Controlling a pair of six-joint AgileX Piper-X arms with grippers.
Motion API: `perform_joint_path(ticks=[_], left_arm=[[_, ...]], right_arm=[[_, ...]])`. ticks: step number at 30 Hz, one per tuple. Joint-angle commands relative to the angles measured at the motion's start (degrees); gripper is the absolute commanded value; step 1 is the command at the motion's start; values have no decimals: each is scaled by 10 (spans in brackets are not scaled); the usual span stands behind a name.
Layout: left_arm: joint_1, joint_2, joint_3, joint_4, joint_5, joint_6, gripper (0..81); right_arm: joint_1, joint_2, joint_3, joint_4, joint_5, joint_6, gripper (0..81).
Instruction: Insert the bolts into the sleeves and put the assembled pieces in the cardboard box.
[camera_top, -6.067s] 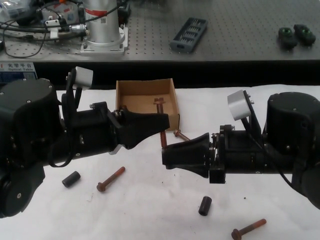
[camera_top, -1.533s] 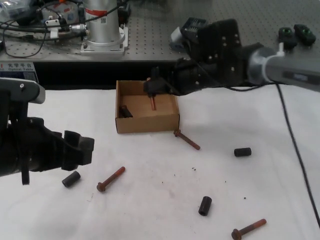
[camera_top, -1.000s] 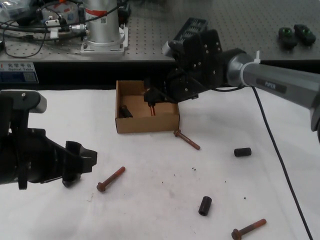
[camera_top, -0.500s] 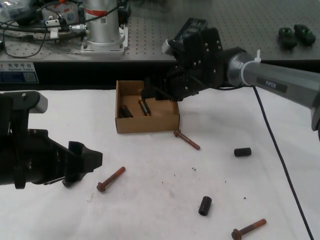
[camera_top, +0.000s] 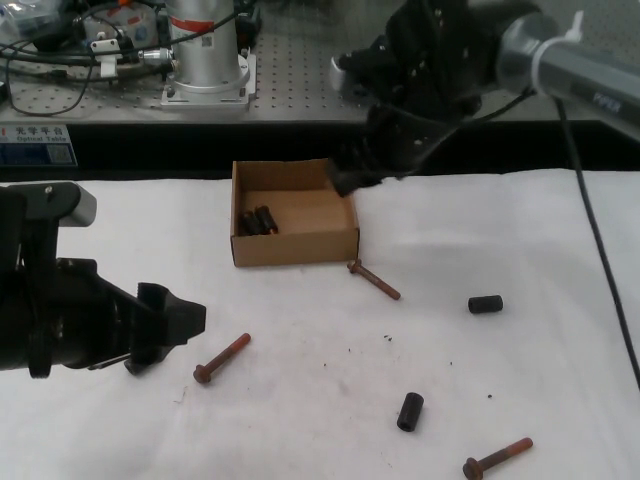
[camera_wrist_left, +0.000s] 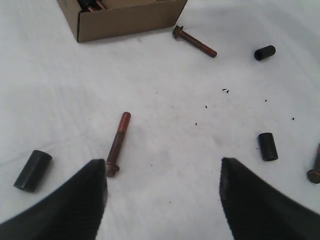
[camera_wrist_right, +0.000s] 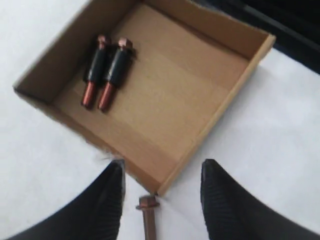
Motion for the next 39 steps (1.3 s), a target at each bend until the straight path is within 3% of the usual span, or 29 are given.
perform_joint_path(ticks=[1, 12, 20, 39], left_arm=[[0, -7, -1, 1, 4, -9, 474], [0, -7, -1, 1, 4, -9, 474], [0, -7, -1, 1, 4, -9, 474], [0, -7, -1, 1, 4, -9, 474]], right_arm=[[-8, -12, 0, 36, 11, -32, 355], [1, -12, 80, 44, 20, -32, 355], [14, -8, 92, -20, 20, -32, 355], [14, 3, 150, -23, 20, -5, 355]])
